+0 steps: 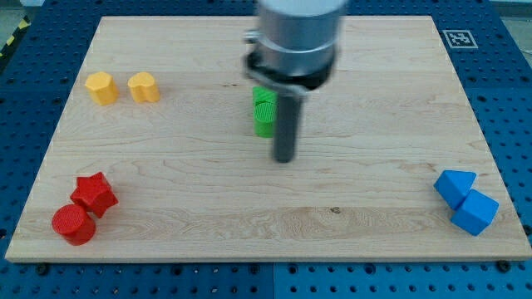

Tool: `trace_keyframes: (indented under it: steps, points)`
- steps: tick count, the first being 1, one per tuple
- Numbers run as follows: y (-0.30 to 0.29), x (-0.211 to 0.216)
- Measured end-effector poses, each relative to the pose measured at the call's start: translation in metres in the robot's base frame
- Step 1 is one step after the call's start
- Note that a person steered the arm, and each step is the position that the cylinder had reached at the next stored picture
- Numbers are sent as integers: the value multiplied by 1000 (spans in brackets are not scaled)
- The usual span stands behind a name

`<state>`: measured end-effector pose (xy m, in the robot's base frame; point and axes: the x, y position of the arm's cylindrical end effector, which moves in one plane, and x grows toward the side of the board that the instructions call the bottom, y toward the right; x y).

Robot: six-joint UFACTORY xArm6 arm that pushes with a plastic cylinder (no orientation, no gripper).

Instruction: Push the green circle to center right

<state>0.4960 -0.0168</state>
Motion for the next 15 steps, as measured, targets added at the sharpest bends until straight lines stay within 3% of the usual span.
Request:
trace_keyframes:
  steps: [1,3,7,9,11,13,14,15]
  points:
    - [-40,-30]
    - [-39,-52]
    - [135,-43]
    - [77,-49]
    - [118,-67]
    - [198,-67]
    - [198,-67]
    - [153,-58]
